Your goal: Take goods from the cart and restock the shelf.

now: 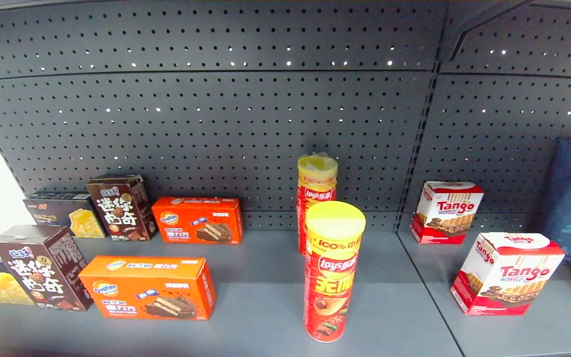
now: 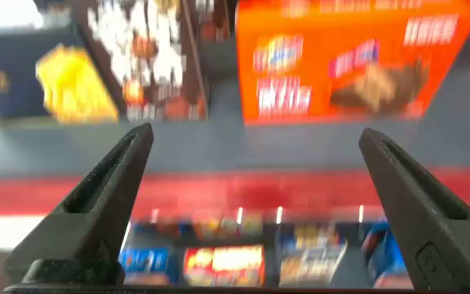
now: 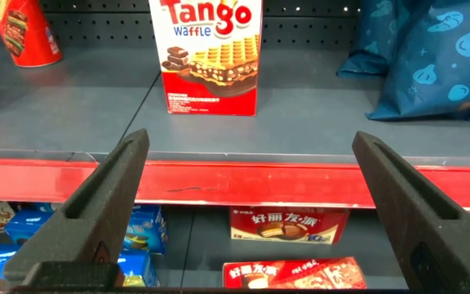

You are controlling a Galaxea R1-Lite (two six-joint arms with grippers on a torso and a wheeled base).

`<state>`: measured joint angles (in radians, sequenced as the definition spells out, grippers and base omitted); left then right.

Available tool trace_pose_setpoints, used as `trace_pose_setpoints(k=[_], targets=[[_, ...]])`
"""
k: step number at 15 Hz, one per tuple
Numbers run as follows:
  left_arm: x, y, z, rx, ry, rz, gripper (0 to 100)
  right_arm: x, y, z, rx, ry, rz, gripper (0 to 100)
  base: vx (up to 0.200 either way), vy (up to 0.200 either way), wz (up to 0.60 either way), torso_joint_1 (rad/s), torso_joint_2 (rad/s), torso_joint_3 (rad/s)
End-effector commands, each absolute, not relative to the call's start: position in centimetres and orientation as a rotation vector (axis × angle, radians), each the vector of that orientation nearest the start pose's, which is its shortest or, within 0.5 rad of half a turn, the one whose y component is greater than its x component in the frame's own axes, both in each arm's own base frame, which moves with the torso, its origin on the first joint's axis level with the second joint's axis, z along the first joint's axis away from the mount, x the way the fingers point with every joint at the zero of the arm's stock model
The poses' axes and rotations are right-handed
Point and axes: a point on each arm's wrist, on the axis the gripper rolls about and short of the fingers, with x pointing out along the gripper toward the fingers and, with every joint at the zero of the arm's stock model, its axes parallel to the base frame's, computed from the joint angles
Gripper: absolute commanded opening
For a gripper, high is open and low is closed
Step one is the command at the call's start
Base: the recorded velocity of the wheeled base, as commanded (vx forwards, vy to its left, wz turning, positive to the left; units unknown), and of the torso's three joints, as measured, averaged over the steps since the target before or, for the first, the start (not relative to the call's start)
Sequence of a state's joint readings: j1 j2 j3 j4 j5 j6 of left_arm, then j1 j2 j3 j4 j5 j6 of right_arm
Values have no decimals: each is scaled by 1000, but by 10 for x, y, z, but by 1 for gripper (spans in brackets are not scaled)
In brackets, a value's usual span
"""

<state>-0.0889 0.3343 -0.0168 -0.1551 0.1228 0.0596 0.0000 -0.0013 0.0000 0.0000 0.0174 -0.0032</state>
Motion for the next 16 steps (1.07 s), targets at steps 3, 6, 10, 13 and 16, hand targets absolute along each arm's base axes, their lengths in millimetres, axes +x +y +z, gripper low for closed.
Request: trace_pose_setpoints(k=[3, 6, 10, 13, 16], targets=[[-18, 6, 84, 67, 108, 112, 100, -23, 0, 75, -5, 2, 6, 100, 0, 0, 0, 0, 0, 0], [-18, 6, 84, 66, 111, 109, 100, -23, 0, 146, 37, -59, -23, 100, 0, 0, 0, 0, 0, 0], [-18, 6, 84, 67, 115, 88, 100, 68, 13, 317, 37, -64, 300, 100, 0, 0, 0, 0, 0, 0], [-17, 6, 84, 58, 122, 85, 100, 139, 53, 300, -121, 125, 488, 100, 0, 0, 0, 0, 0, 0], [-16, 6, 84, 52, 131, 58, 100, 171, 100, 266, -142, 264, 599, 100, 0, 0, 0, 0, 0, 0]])
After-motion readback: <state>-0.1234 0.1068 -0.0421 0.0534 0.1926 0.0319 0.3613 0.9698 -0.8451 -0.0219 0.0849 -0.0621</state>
